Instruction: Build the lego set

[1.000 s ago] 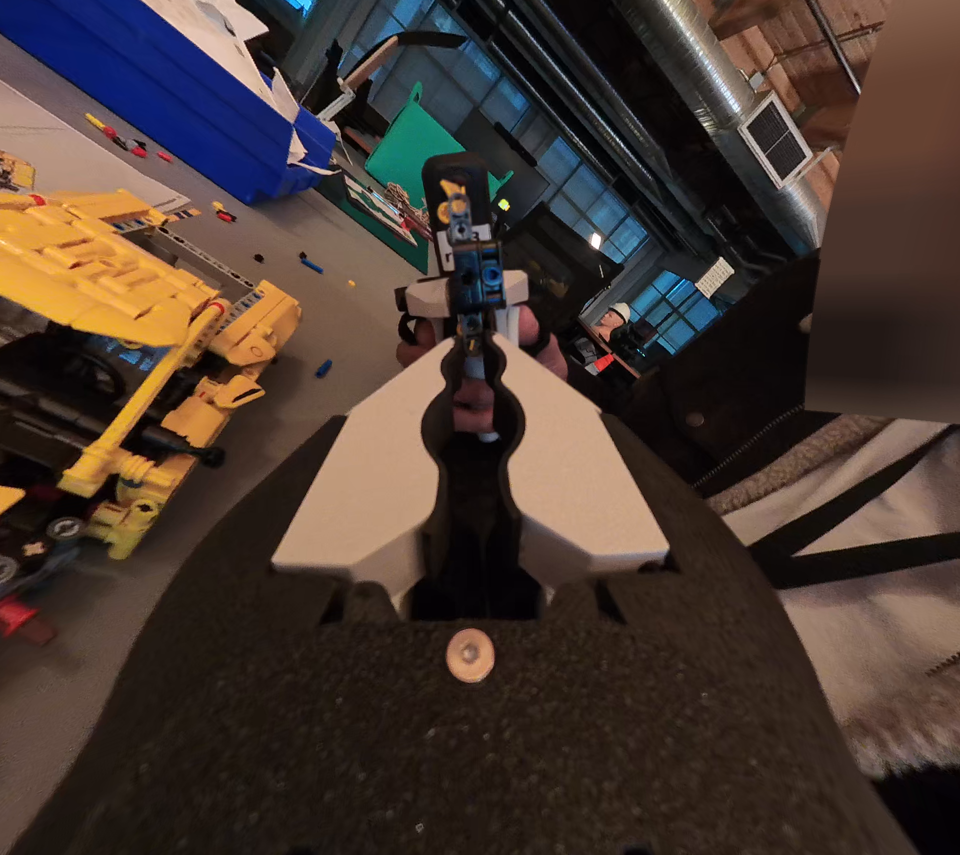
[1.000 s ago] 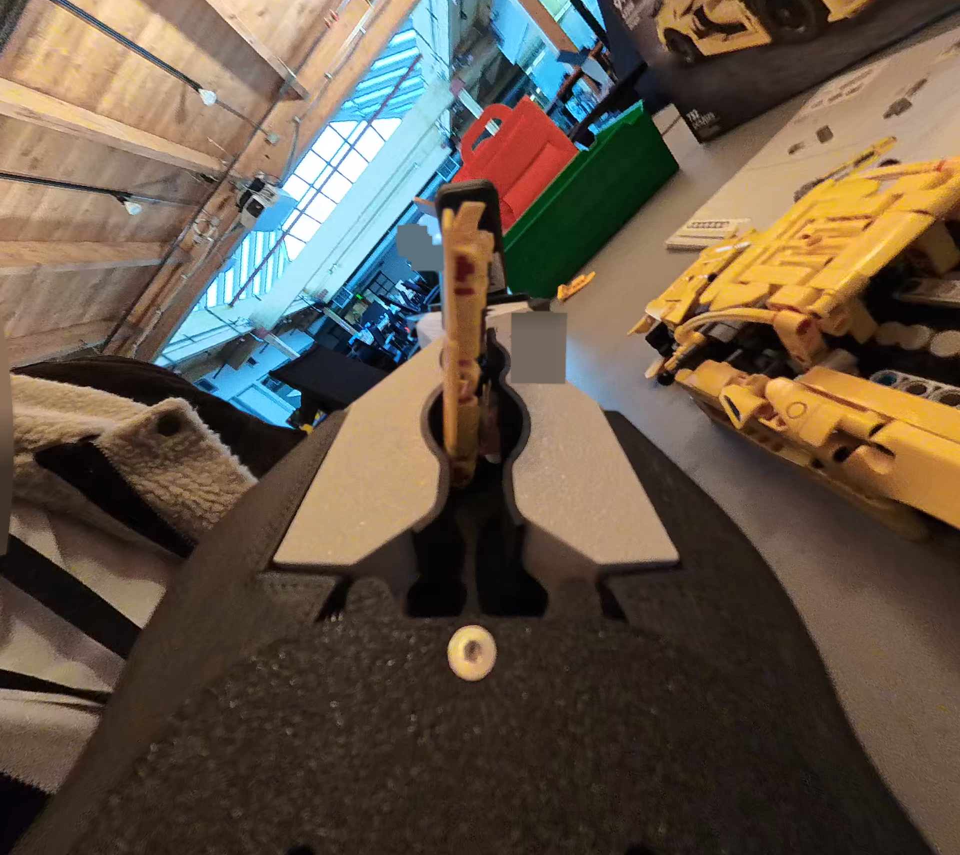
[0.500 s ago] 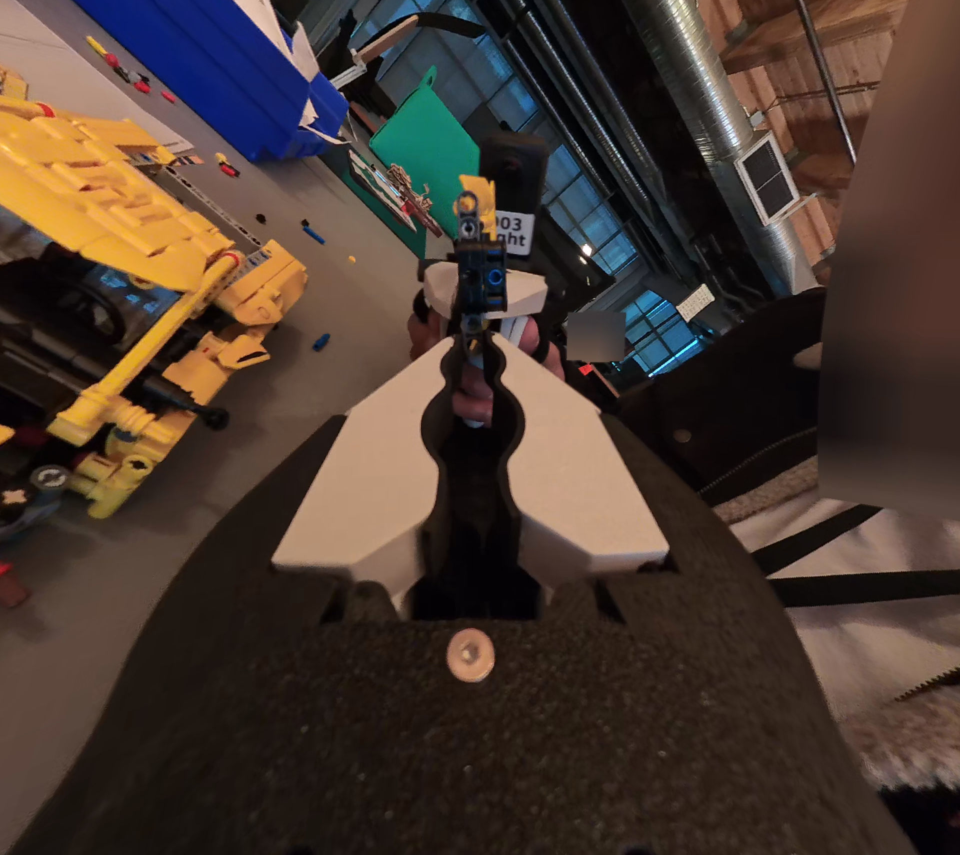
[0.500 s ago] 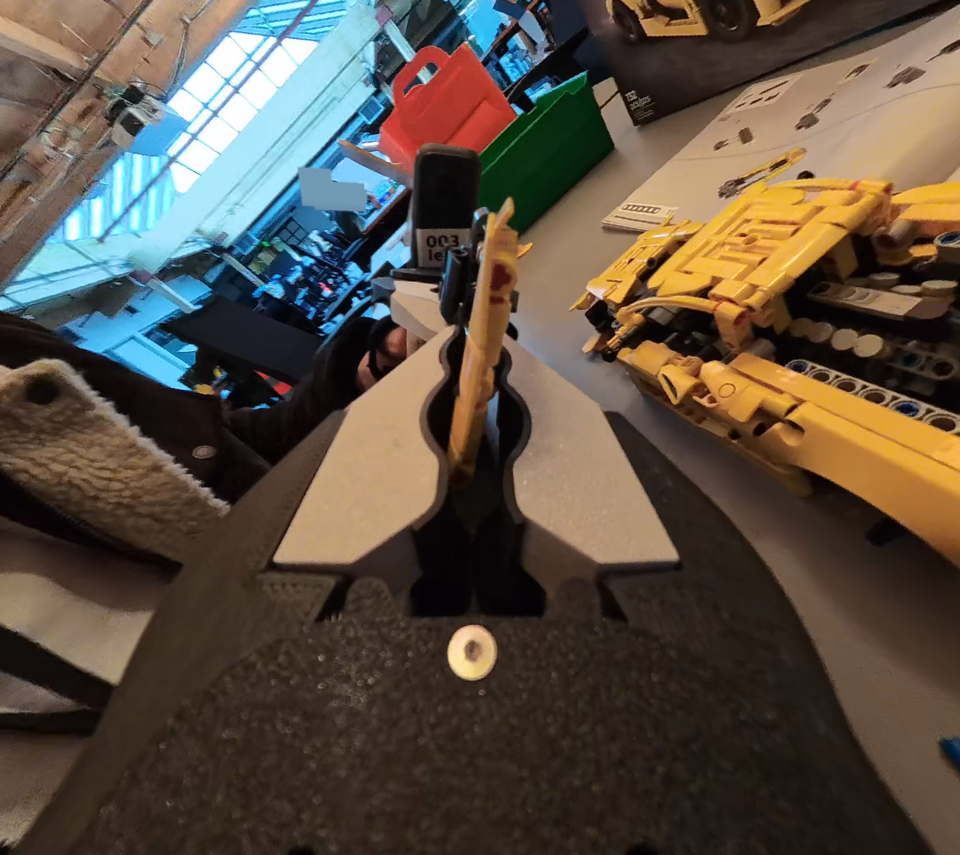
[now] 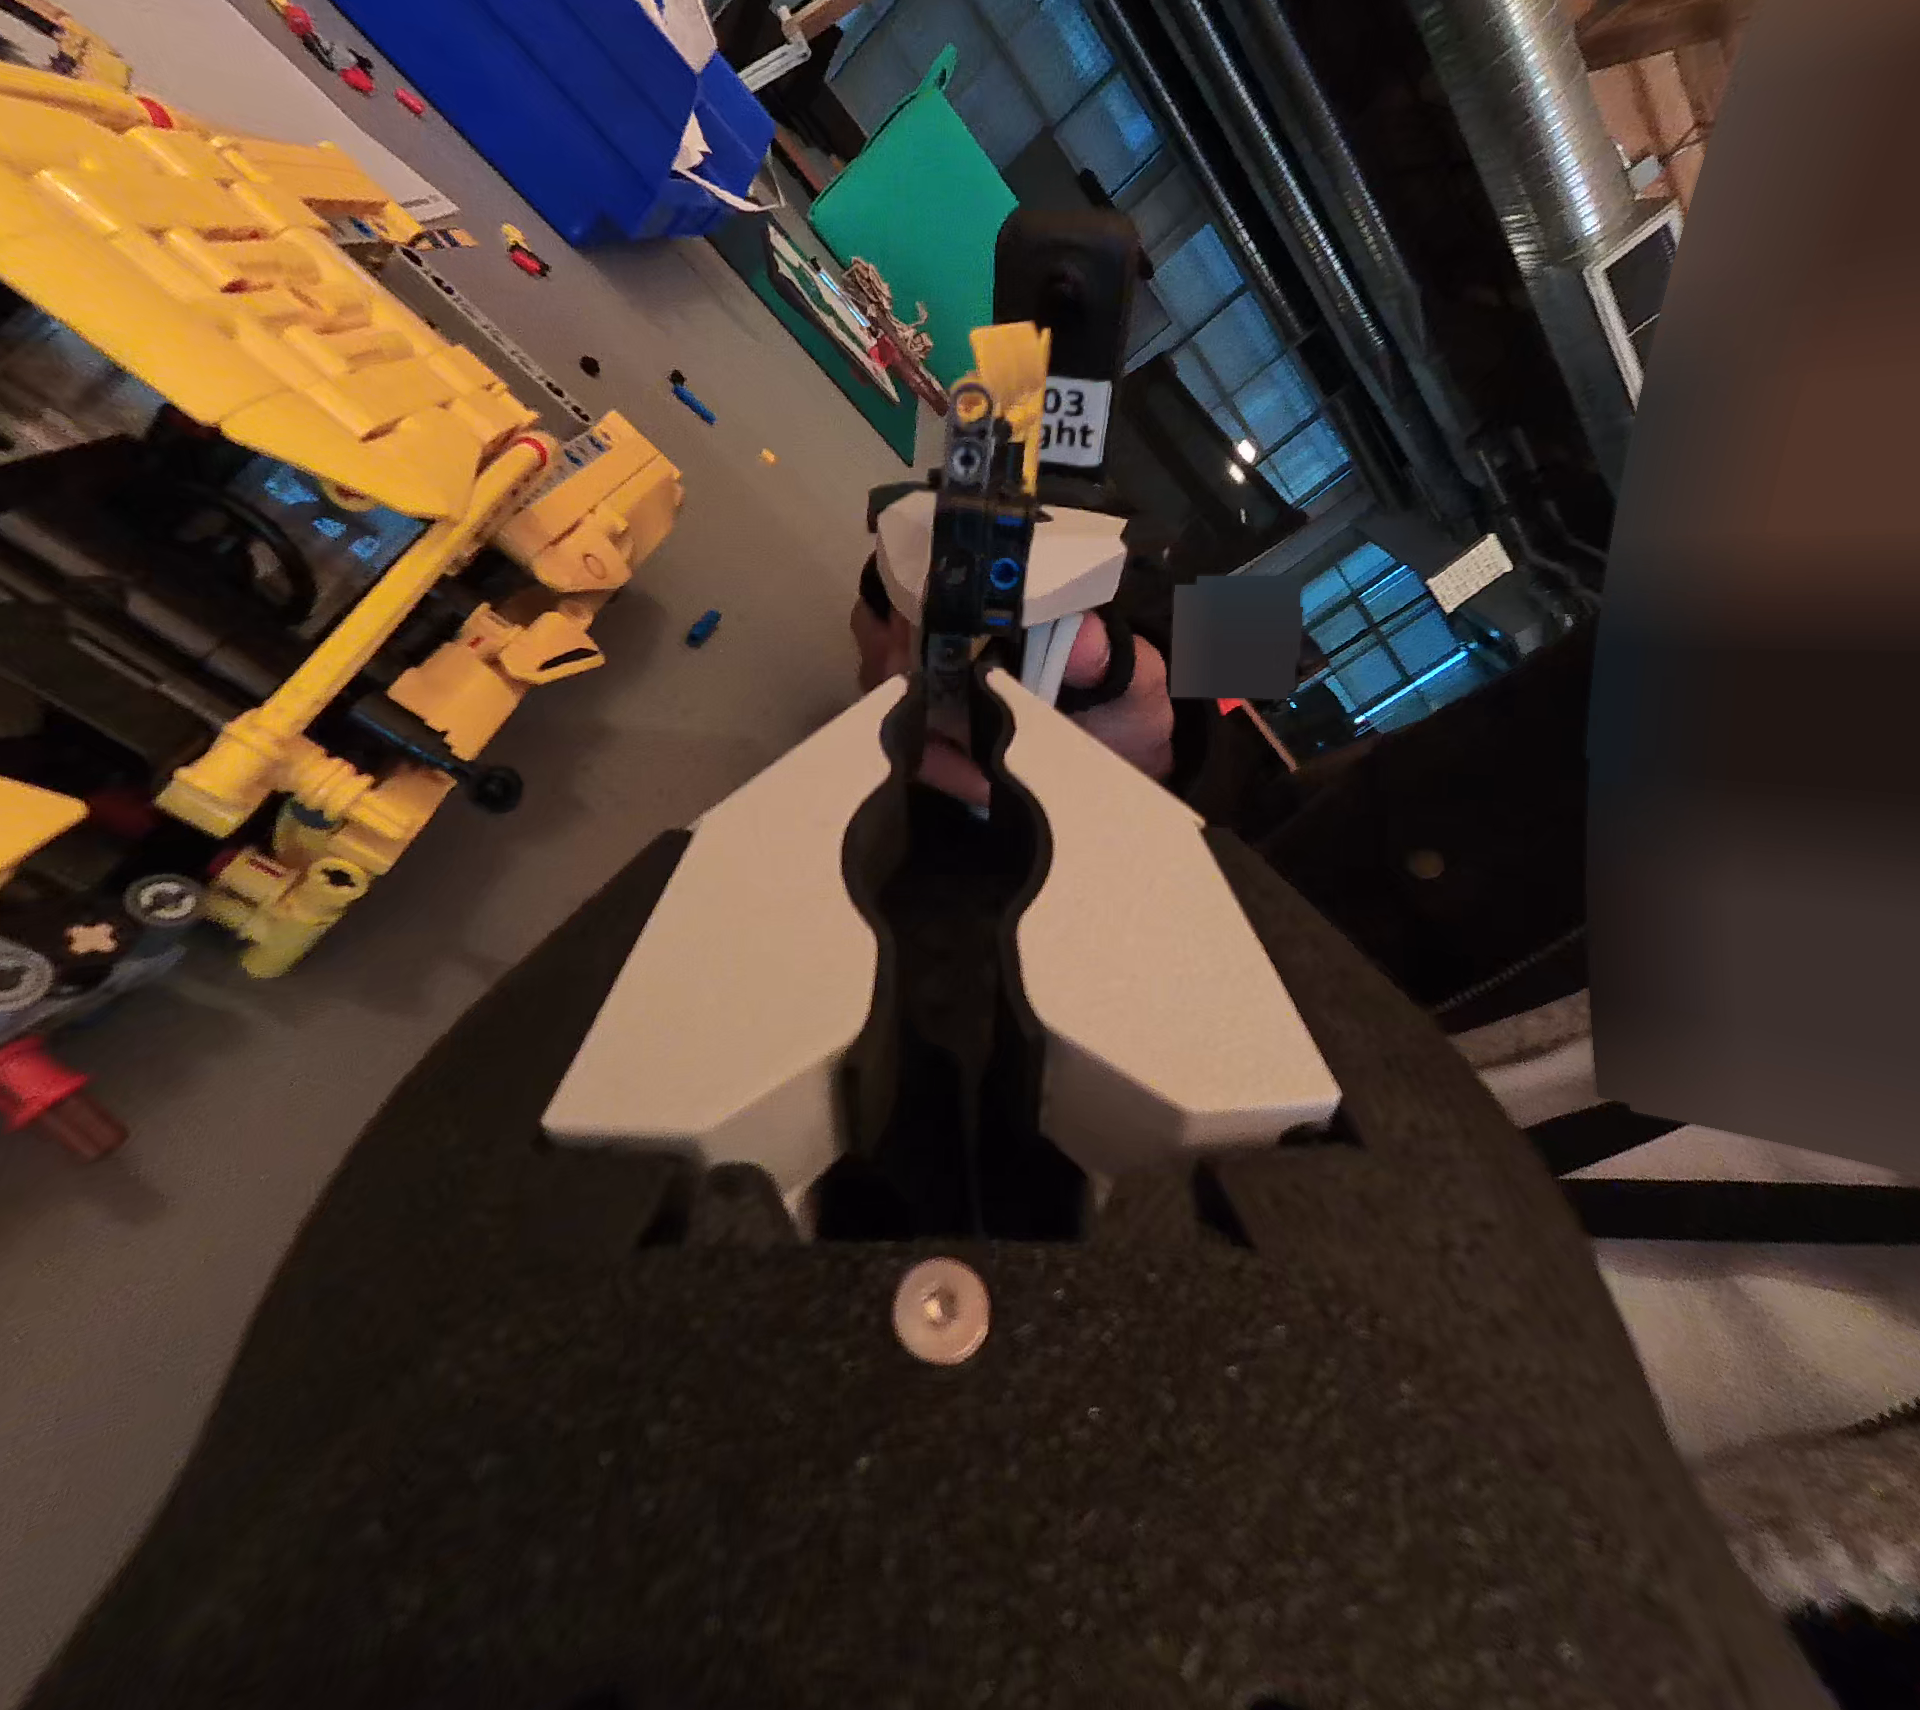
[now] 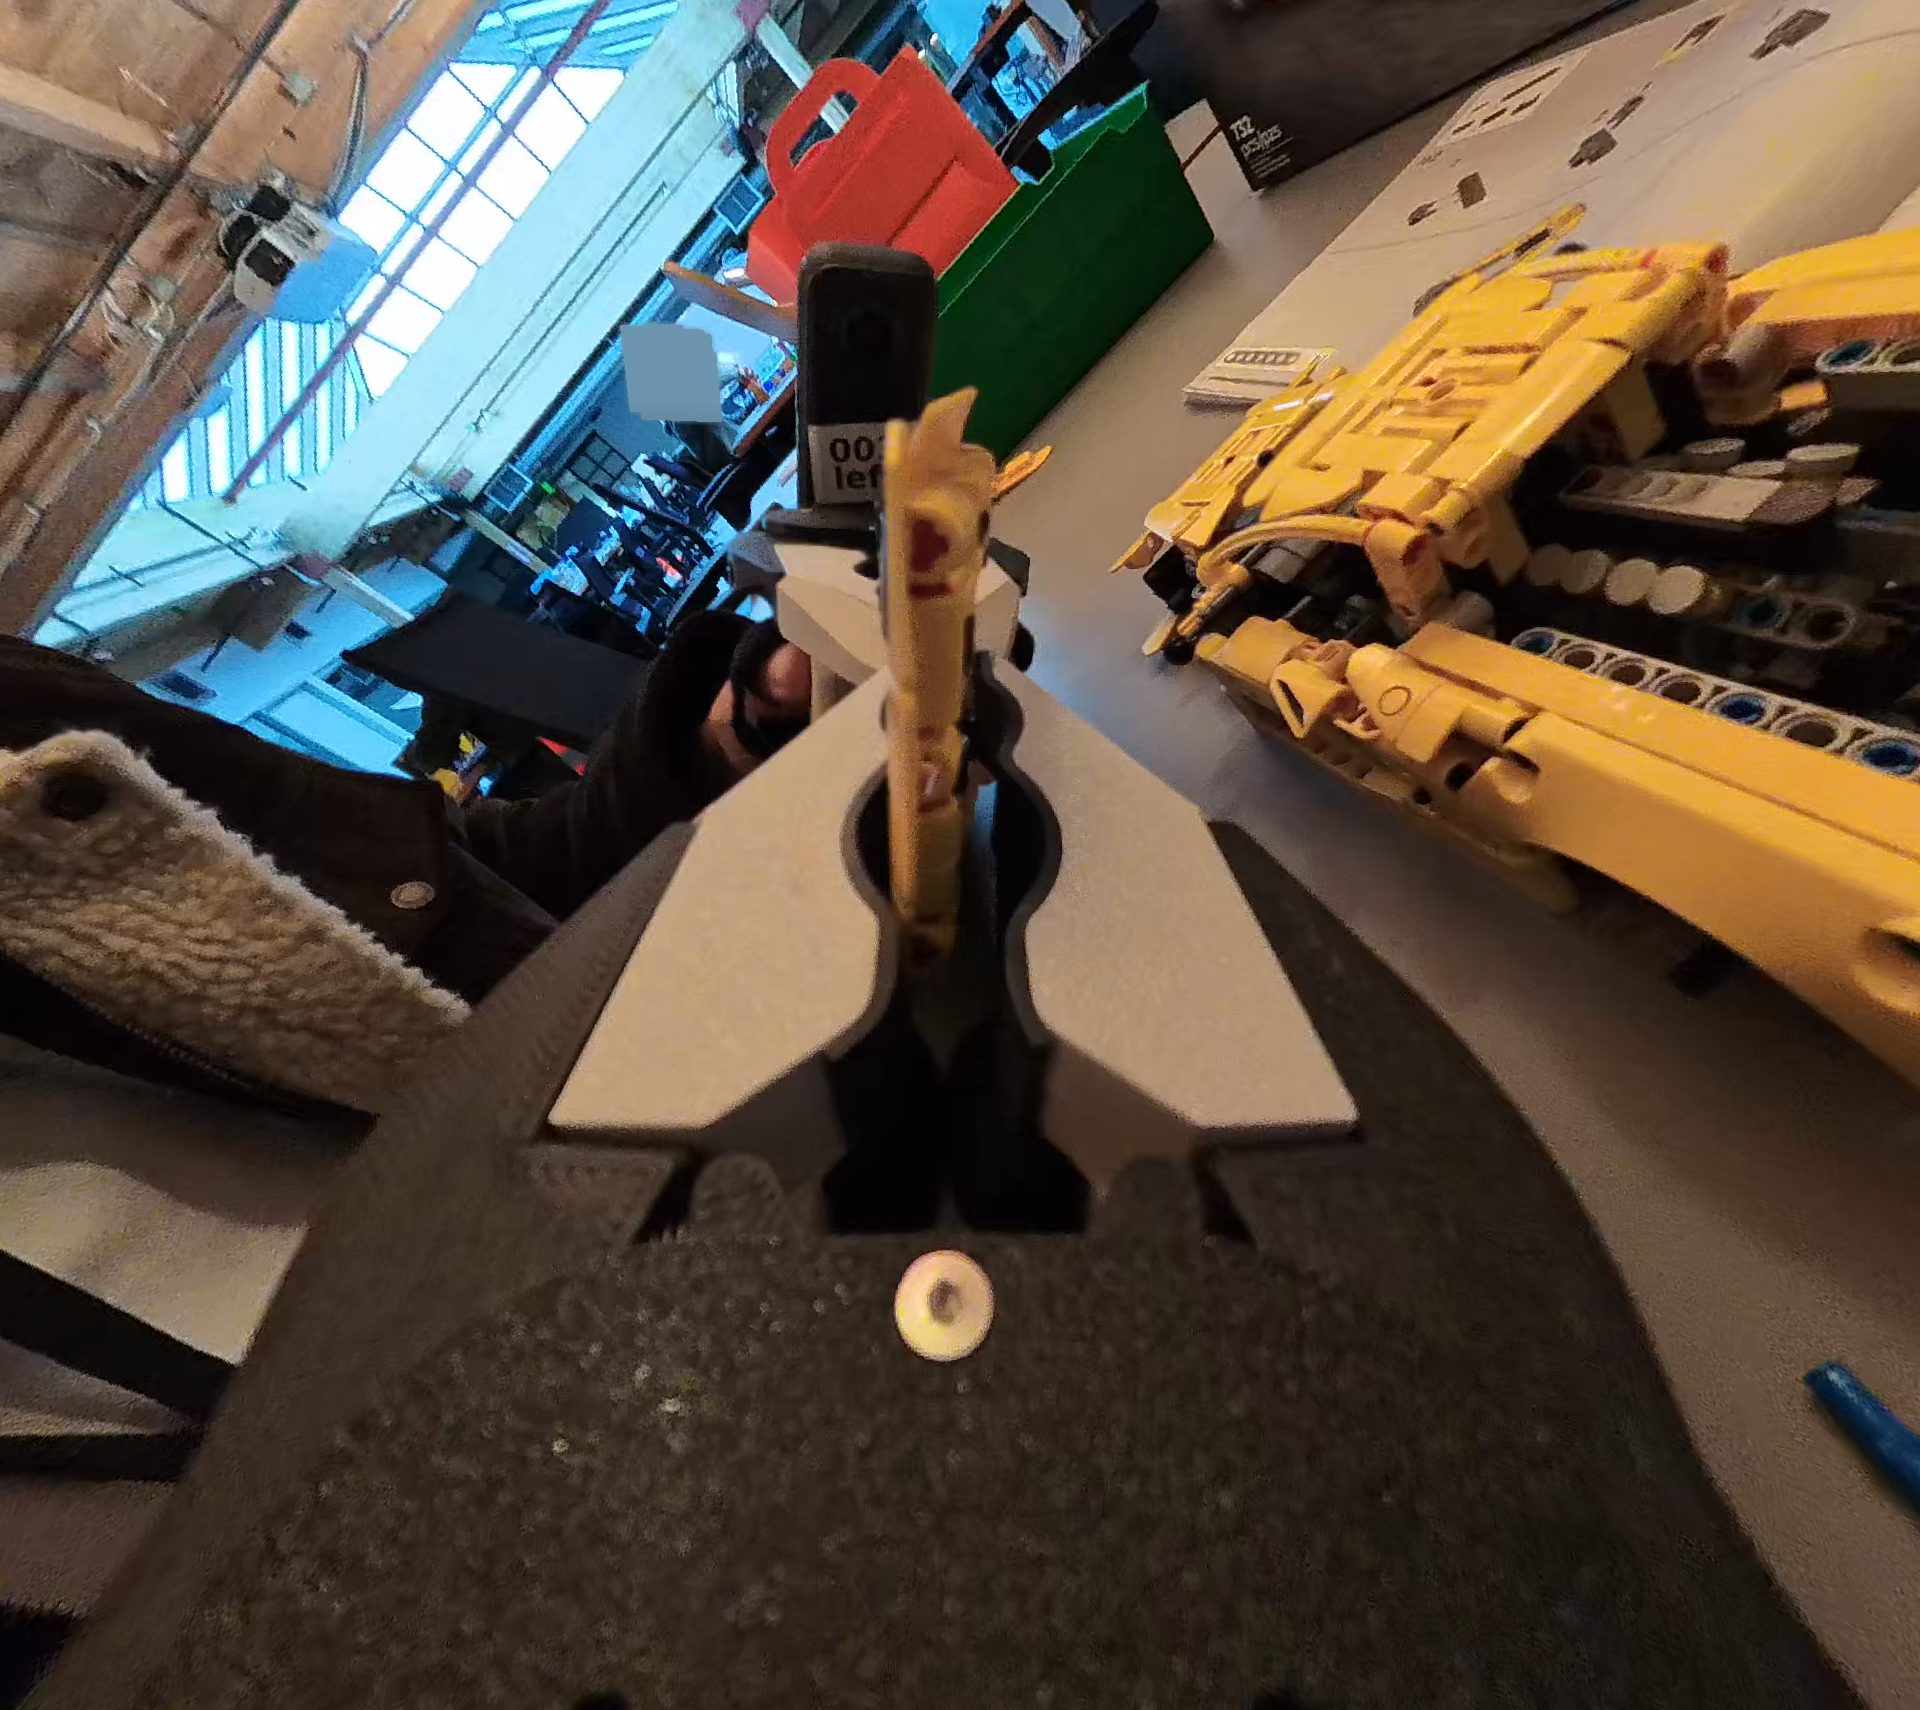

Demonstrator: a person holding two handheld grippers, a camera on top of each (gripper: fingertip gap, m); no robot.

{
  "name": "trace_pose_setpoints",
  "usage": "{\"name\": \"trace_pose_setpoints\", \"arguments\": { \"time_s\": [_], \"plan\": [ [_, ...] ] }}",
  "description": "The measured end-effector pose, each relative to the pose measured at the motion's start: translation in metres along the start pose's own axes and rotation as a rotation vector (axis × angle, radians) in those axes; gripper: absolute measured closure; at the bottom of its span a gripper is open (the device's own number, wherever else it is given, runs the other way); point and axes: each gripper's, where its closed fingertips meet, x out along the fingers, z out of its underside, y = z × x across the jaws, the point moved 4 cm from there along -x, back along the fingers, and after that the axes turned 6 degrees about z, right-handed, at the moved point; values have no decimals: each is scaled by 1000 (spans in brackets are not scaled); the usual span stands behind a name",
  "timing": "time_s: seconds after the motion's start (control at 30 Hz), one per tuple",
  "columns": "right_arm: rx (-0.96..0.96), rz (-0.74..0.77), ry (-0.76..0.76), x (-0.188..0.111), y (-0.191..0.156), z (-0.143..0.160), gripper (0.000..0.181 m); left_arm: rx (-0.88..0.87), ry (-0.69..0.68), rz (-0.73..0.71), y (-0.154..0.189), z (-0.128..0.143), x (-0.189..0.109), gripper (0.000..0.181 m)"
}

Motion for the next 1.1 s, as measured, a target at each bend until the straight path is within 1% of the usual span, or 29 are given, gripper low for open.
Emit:
{"name": "trace_pose_setpoints", "arguments": {
  "time_s": [0.23,0.37,0.5,0.67,0.73,0.87,1.0,1.1],
  "plan": [
    [28,-27,-15,0,1,2,173,48,-8,-19,1,-1,-2,174],
    [47,-60,-23,0,-1,3,173,16,-8,25,3,1,-2,175],
    [-8,-18,-31,0,-2,5,173,-15,-16,34,1,2,-3,175],
    [14,-1,-5,1,0,4,173,-35,5,30,-1,1,-3,175],
    [37,4,4,1,3,4,173,-24,7,8,-2,1,-2,175],
    [89,-62,-9,1,4,3,174,-6,2,15,0,0,-2,175],
    [16,-55,-32,0,2,5,170,-8,32,31,1,-4,-8,175],
    [10,-46,-22,-1,3,3,174,-3,20,33,2,-3,-6,175]
  ]
}}
